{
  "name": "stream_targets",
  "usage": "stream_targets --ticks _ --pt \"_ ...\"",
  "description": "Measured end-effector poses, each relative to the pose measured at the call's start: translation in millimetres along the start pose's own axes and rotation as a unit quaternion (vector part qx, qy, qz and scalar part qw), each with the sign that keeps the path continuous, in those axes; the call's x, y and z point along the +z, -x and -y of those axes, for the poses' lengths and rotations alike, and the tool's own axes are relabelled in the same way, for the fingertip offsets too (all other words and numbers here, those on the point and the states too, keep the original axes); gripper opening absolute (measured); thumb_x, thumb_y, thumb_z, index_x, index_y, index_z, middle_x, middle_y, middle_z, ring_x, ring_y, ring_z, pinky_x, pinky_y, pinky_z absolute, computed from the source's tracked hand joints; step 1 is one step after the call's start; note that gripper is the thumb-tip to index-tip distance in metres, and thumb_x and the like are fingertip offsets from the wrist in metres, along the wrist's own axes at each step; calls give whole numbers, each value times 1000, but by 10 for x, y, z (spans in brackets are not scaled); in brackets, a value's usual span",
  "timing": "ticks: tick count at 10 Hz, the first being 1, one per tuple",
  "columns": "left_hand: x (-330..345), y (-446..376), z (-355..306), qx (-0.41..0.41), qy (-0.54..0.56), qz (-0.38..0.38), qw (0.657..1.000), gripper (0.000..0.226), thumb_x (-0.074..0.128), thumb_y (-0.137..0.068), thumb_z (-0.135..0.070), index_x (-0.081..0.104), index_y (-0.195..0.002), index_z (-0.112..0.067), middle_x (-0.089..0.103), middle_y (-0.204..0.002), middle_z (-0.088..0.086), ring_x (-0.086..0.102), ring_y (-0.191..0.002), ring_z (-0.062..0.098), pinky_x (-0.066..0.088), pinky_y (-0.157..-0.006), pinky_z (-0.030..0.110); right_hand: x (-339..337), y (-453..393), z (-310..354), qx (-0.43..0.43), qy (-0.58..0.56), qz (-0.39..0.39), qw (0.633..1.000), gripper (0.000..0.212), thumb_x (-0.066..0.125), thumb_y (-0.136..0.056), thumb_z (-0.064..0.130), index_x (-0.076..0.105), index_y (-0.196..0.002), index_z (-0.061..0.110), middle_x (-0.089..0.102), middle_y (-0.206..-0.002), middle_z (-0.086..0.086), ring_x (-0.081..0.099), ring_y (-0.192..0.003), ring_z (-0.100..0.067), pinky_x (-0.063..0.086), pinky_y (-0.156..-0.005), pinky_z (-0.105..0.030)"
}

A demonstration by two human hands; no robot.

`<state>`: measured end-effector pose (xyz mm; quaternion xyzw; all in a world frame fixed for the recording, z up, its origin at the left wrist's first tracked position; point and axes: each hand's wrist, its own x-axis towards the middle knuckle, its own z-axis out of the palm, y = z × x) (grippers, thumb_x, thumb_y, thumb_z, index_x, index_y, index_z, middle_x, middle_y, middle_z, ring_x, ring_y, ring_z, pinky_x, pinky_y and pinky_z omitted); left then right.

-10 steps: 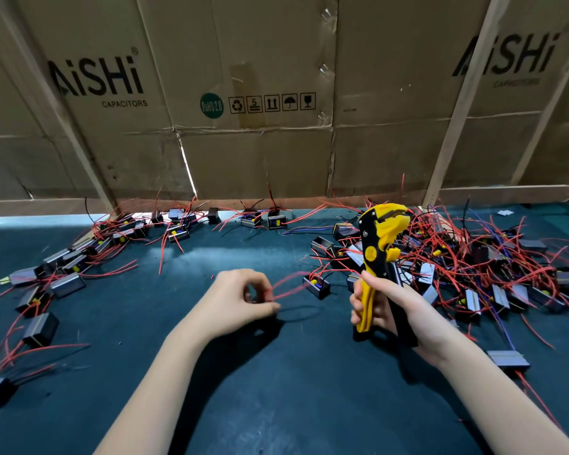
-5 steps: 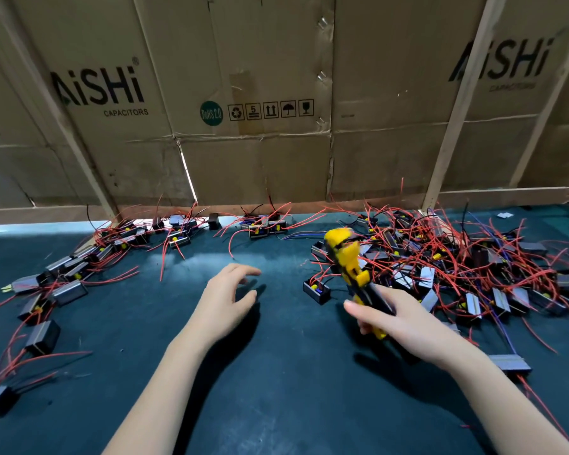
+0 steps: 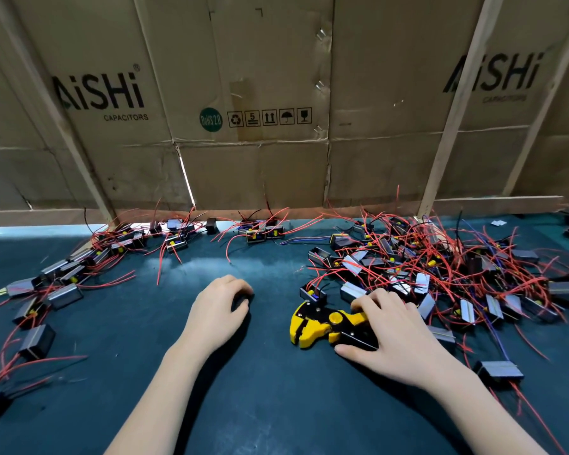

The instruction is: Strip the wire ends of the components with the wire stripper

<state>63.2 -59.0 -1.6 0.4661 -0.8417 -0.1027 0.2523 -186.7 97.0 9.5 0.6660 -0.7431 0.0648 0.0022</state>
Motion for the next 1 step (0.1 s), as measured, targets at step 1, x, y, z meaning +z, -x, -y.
stream_targets --ticks 1 --pt "23 -3 23 2 4 -6 1000 19 58 -90 -14 68 -103 -22 64 -104 -10 55 -108 14 44 -89 32 -243 39 12 -26 -85 -116 989 61 48 -75 78 57 -114 31 52 -108 14 51 -106 -7 40 -96 -34"
